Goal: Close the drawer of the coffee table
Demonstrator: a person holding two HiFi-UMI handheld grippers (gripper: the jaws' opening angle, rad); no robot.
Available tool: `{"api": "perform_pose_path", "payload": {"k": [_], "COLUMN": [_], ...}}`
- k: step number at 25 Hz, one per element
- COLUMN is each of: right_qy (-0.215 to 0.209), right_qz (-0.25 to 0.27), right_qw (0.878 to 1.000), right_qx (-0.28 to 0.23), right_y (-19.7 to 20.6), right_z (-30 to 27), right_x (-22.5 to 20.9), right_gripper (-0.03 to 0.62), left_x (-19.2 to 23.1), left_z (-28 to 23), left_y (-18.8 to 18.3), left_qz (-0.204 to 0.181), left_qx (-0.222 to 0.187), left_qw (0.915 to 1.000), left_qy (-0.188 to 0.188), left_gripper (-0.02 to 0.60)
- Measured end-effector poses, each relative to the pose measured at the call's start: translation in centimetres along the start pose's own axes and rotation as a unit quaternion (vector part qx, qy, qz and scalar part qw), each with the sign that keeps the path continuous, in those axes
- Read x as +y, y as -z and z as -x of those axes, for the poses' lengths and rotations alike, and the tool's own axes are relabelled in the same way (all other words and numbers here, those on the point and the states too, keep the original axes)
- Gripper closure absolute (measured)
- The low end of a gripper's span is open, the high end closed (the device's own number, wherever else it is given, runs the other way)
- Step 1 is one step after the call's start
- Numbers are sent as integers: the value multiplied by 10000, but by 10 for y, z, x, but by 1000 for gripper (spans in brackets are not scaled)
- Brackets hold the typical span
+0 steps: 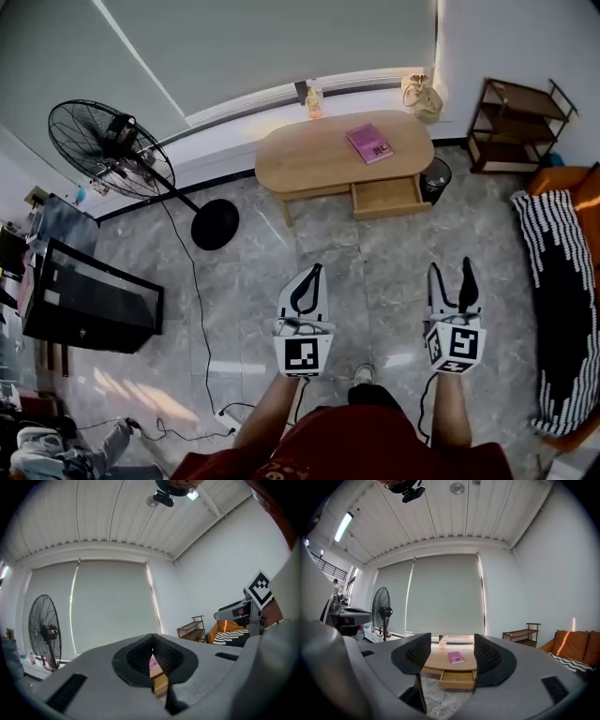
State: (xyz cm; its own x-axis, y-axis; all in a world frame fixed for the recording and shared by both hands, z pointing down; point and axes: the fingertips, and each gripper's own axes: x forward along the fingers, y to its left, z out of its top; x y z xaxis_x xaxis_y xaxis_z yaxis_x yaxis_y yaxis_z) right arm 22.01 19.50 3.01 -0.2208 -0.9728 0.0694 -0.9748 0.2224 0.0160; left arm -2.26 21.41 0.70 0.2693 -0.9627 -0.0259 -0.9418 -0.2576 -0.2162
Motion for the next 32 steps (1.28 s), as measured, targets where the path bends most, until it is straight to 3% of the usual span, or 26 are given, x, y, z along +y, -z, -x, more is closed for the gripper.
{"api": "perform_pose_path", "payload": {"k": [7, 17, 23, 32], "right_qy": [50, 122, 260, 248], "right_qz": [-71, -76, 63, 217], "right_qw": [10000, 9999, 9996, 9994], "right_qx": [47, -30, -25, 76], "right_y": [10, 9, 10, -10], "right_z": [-36, -91, -165, -316], "right_x": [-35, -41, -28, 10], "right_gripper": [330, 331, 330, 330], "left_x": [-14, 9, 56, 159], "left_z": [-49, -102, -165, -285], "left_y": [8, 13, 43, 62], "left_qz": [33, -112, 21, -168], "left_qx": [191, -34, 42, -127], "left_qw": [9998, 9999, 9998, 9994], "left_qy": [32, 126, 183, 268], "left_gripper": [574, 574, 574, 574]}}
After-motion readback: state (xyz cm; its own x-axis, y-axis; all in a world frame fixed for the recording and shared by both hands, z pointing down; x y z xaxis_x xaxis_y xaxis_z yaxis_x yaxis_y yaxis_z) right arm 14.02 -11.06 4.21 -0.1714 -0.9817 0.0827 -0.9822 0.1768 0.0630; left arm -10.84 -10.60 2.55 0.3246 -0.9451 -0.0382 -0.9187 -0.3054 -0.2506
